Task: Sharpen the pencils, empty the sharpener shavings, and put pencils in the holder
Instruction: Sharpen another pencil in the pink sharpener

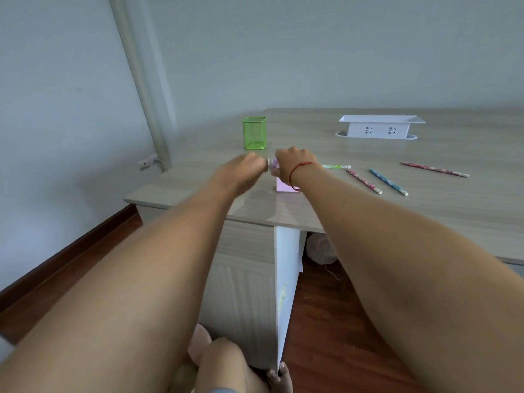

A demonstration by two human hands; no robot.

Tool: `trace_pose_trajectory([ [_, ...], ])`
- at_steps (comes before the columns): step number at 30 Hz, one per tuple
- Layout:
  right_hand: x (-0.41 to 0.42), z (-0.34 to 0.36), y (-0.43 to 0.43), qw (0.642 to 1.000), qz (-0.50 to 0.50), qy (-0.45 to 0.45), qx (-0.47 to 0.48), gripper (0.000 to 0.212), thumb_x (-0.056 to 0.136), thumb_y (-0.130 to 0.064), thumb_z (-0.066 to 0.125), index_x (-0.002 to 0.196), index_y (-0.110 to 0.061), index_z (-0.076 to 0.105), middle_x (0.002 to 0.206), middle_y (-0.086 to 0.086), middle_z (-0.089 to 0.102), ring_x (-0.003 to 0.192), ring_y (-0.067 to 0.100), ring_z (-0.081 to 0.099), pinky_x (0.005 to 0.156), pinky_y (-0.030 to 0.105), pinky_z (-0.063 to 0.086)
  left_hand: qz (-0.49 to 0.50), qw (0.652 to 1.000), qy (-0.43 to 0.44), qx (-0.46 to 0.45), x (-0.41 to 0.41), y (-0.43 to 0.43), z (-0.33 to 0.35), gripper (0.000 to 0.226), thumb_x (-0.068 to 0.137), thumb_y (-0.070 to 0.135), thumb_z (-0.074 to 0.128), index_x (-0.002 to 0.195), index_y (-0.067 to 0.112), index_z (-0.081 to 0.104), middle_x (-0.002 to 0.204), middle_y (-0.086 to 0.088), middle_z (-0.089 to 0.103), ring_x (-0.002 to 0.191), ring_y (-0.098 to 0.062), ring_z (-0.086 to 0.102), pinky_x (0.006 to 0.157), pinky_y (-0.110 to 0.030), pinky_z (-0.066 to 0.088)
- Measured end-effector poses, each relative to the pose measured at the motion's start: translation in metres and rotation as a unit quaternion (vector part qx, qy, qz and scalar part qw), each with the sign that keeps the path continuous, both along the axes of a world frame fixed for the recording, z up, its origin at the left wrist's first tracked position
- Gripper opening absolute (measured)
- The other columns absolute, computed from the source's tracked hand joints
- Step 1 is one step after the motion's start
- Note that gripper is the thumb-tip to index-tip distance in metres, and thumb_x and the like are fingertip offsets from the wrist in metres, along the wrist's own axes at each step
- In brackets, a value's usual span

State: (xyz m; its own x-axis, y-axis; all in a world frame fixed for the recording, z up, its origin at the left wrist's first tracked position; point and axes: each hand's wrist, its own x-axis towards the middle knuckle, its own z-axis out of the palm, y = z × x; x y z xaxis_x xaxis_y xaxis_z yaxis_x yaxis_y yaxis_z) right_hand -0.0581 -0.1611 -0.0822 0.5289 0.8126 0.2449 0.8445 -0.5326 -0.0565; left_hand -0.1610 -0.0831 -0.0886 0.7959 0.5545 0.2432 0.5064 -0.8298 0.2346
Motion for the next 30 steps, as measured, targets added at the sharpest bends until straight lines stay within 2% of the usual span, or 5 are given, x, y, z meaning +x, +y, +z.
trace_pose_trajectory([
  [4, 0.0, -0.005, 0.003, 1.0, 0.005, 0.01, 0.007, 0.038, 0.097, -0.031, 0.041, 0.126, -0.01, 0.053, 0.132, 0.015, 0.054, 0.123, 0.035, 0.052, 0.096, 0.038, 0.045, -0.003, 0.999, 0.01, 0.046, -0.006, -0.009, -0.036, 0.027, 0.098, 0.007, 0.035, 0.116, 0.001, 0.053, 0.109, -0.023, 0.06, 0.103, -0.038, 0.058, 0.08, -0.039, 0.042],
  [11, 0.008, -0.017, 0.009, 0.999, 0.024, -0.01, 0.034, 0.037, 0.098, -0.031, 0.038, 0.126, -0.011, 0.051, 0.13, 0.015, 0.052, 0.121, 0.036, 0.052, 0.097, 0.042, 0.046, -0.039, 0.99, 0.089, 0.099, 0.013, 0.017, -0.048, 0.022, 0.097, 0.012, 0.04, 0.093, 0.0, 0.058, 0.098, -0.023, 0.063, 0.092, -0.038, 0.059, 0.072, -0.037, 0.041],
  [16, 0.01, -0.02, 0.014, 0.999, 0.024, -0.007, 0.046, 0.037, 0.095, -0.031, 0.04, 0.125, -0.011, 0.052, 0.129, 0.014, 0.053, 0.121, 0.036, 0.052, 0.097, 0.042, 0.045, -0.045, 0.986, 0.113, 0.116, 0.031, 0.039, -0.044, 0.03, 0.098, 0.015, 0.036, 0.107, 0.002, 0.062, 0.108, -0.023, 0.063, 0.1, -0.038, 0.06, 0.08, -0.039, 0.046],
  [23, 0.017, -0.014, 0.011, 0.999, 0.037, -0.001, 0.014, 0.036, 0.094, -0.028, 0.043, 0.125, -0.012, 0.051, 0.132, 0.012, 0.051, 0.123, 0.034, 0.051, 0.098, 0.039, 0.041, -0.062, 0.974, 0.081, 0.204, 0.036, 0.055, -0.031, 0.025, 0.093, 0.006, 0.04, 0.111, 0.013, 0.054, 0.099, -0.018, 0.061, 0.093, -0.038, 0.061, 0.065, -0.038, 0.037],
  [30, 0.017, -0.003, 0.014, 1.0, 0.011, 0.005, -0.006, 0.036, 0.099, -0.031, 0.039, 0.127, -0.013, 0.051, 0.132, 0.012, 0.054, 0.122, 0.033, 0.052, 0.097, 0.038, 0.043, -0.044, 0.994, -0.013, 0.095, 0.043, 0.056, 0.012, 0.031, 0.101, 0.02, 0.03, 0.11, 0.006, 0.056, 0.108, -0.023, 0.06, 0.1, -0.04, 0.057, 0.08, -0.038, 0.043],
])
